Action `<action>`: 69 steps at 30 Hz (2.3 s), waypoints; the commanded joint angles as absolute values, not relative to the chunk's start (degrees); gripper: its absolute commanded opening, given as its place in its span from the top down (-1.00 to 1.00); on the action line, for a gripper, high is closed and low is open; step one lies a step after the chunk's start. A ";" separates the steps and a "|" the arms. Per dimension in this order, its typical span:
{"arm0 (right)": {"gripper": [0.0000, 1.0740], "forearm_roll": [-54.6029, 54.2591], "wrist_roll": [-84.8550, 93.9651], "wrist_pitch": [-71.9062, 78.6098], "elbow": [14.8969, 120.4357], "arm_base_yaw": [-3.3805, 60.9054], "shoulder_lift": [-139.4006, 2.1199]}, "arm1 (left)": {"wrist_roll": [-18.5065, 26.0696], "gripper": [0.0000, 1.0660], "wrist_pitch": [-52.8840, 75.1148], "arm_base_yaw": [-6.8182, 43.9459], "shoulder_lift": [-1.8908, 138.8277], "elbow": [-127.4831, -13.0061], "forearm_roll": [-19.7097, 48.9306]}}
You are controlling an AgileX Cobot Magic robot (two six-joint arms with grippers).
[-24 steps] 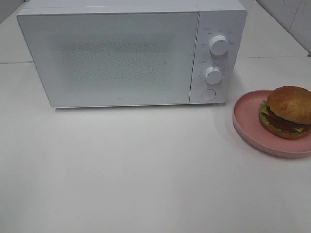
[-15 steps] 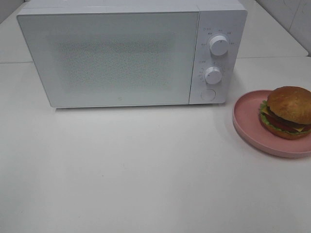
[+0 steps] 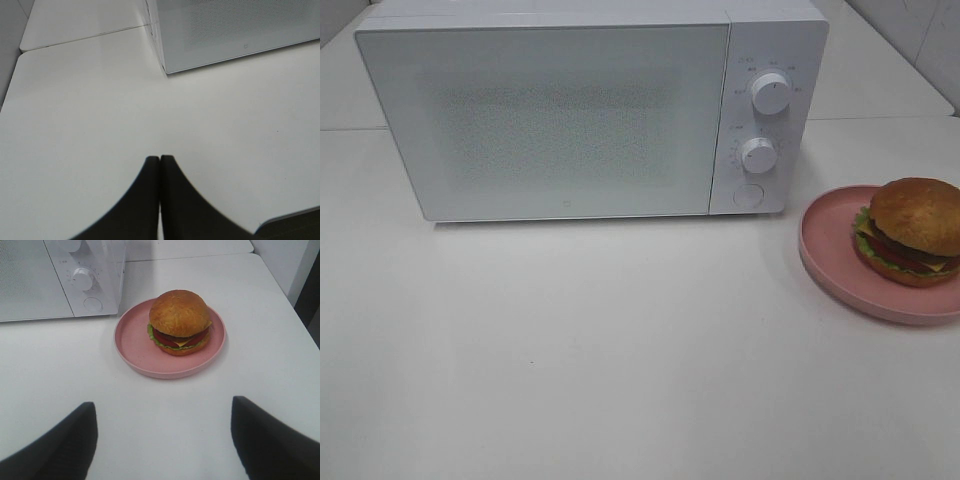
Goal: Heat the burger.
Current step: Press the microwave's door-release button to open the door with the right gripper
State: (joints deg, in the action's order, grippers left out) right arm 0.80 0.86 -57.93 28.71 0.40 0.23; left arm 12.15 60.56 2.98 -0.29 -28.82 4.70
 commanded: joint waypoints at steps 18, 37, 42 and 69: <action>-0.32 1.15 1.66 -57.30 28.59 0.00 1.78 | 12.09 0.99 59.76 2.92 -1.49 -28.59 4.93; -0.32 1.15 1.66 -57.30 28.59 0.00 1.78 | 12.09 0.99 59.76 2.92 -1.49 -28.59 4.93; -0.32 1.15 1.66 -57.30 28.59 0.00 1.78 | 12.09 0.99 59.76 2.92 -1.49 -28.59 4.93; -0.28 0.92 1.60 -39.65 31.23 0.06 -22.69 | 12.09 0.99 59.76 2.92 -1.49 -28.59 4.93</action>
